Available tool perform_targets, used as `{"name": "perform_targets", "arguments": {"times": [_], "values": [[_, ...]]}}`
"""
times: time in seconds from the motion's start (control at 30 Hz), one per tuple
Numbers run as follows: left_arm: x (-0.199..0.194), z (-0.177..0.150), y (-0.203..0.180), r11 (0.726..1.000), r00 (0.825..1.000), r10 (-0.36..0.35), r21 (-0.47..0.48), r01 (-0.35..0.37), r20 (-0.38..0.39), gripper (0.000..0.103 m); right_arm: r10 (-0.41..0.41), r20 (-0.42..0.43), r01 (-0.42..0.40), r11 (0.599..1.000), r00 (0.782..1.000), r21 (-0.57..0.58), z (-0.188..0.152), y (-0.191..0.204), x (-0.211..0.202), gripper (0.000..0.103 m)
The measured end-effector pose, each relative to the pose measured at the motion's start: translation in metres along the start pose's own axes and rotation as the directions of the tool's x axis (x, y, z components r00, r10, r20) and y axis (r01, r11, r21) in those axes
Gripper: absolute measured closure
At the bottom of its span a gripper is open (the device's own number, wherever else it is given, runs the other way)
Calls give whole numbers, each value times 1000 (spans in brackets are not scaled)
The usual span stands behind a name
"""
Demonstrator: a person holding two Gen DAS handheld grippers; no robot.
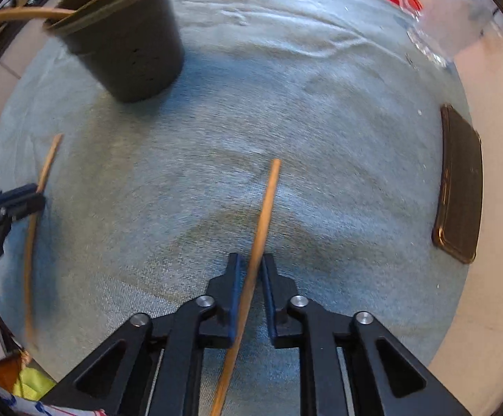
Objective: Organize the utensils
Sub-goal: 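Lift both chopsticks upright and carry them over the holder cup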
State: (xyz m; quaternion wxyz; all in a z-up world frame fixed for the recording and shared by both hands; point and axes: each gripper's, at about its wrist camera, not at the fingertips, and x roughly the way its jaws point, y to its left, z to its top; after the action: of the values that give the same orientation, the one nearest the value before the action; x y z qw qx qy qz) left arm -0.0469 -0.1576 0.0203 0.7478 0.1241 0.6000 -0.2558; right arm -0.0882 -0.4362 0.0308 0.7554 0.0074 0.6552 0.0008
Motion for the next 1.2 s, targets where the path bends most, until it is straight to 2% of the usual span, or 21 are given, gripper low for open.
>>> {"name": "perform_targets", "arguments": {"times": [0.17,0.3,0.37,0.43,0.63,0.77,0.87,1.07,1.13,1.2], "values": [[-24,-17,2,999,992,38,-29,-35,119,97,17,90,-18,1000,996,10,-18,2,-6,96],[-60,-36,-2,999,971,38,-32,-31,237,97,56,189,-66,997,980,48,-34,0,-24,96],[-76,-43,-4,999,958,38,-33,-30,283,97,66,251,-82,995,966,53,-43,3,-38,96],[-92,-49,-5,999,945,32,-39,-21,325,97,37,308,-55,997,951,49,-53,4,-54,96],[-128,-64,-16,999,900,36,-39,-21,434,97,34,478,-76,995,878,69,-85,4,-100,96],[-142,-78,-23,998,869,69,-26,-65,491,97,16,543,-68,995,839,76,-106,12,-118,96],[-152,-88,-23,998,844,57,-20,-55,533,97,7,579,-61,995,815,74,-119,16,-126,96],[-180,-99,-20,1000,780,30,-25,-18,625,97,41,615,-95,994,787,55,-129,23,-139,96],[-182,-98,-18,999,770,27,-34,-6,638,97,43,624,-95,994,780,50,-131,25,-140,96],[-182,-97,-15,999,770,18,-43,12,638,97,38,635,-89,995,772,49,-132,28,-143,96]]}}
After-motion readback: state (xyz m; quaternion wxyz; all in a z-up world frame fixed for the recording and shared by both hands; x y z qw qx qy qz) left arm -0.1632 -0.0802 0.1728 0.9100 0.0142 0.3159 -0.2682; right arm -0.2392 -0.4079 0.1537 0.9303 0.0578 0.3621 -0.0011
